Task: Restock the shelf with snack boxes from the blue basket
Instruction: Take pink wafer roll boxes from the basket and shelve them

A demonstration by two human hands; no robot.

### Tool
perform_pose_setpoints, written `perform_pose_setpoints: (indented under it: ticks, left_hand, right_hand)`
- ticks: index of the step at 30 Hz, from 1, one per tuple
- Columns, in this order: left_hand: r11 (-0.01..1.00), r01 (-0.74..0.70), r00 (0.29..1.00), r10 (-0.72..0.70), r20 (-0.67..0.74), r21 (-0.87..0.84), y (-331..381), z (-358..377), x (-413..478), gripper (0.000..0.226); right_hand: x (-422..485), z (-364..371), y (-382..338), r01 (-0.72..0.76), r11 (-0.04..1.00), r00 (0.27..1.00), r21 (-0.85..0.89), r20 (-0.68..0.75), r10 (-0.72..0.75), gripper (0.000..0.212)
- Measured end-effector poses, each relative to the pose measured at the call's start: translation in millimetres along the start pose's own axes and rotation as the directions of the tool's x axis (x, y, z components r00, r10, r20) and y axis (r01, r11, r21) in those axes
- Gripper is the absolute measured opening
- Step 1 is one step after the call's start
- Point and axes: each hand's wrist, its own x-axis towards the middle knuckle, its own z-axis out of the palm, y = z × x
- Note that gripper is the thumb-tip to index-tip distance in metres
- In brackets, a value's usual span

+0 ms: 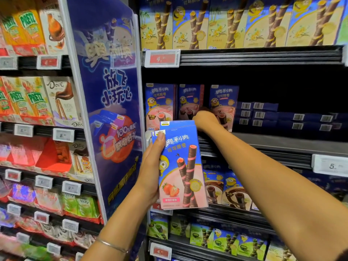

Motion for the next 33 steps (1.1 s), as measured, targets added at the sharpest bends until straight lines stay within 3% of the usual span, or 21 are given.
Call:
perform_pose_setpoints:
  ticks: [3, 6, 12, 16, 19, 23, 24, 26, 28, 33]
  left_hand:
    - [1.0, -0.019, 0.999, 0.019, 0.033, -0.007, 2, 1, -2, 0.073]
    - [0.999, -0.035, 0.999, 0.035, 0.025, -0.012, 4, 2, -4, 0.071]
    - [0.997, -0.081, 0.997, 0.081, 0.008, -0.015, 8, 8, -3, 0.061]
    - [0.994, -0.109, 0.994, 0.109, -0.004, -0.022, 15, 14, 0, 0.054]
    - [0.993, -0.119, 0.993, 0.119, -0.021, -0.022, 19, 19, 4, 0.063]
    - [0.992, -0.112, 0.994, 0.111, -0.024, -0.059, 20, 22, 8, 0.075]
    - [0.992, -0.104, 0.994, 0.103, -0.022, -0.071, 20, 23, 7, 0.078]
    - [0.992, -0.086, 0.996, 0.085, -0.017, -0.093, 17, 24, 7, 0.081]
    - [0.992, -0.077, 0.997, 0.076, -0.017, -0.096, 14, 24, 7, 0.077]
    - [0.997, -0.051, 0.998, 0.049, -0.026, -0.06, 11, 23, 5, 0.071]
  right_hand:
    - [1, -3, -5, -0.047, 0.998, 0.999, -0.031, 0.021, 0.047, 0.031]
    - [3, -2, -8, -0.119, 0.991, 0.992, 0.066, -0.023, 0.121, 0.038]
    - [-2, -3, -11, -0.109, 0.992, 0.994, 0.059, -0.001, 0.109, 0.04]
    - [-21, -10, 0, -0.033, 0.982, 0.978, 0.188, -0.195, 0.07, 0.018]
    - [-45, -19, 18, 0.04, 0.927, 0.911, 0.374, -0.396, 0.12, 0.019]
    - [-69, -29, 45, 0.02, 0.933, 0.653, 0.359, -0.712, 0.26, 0.046]
    - [-69, -33, 53, -0.04, 0.929, 0.651, 0.367, -0.696, 0.303, 0.053]
    - [-61, -38, 68, -0.16, 0.912, 0.766, 0.378, -0.535, 0.356, 0.057]
    - [-50, -40, 76, -0.194, 0.918, 0.885, 0.345, -0.343, 0.316, 0.05]
    - [-25, -37, 74, -0.184, 0.967, 0.947, 0.175, -0.231, 0.222, 0.036]
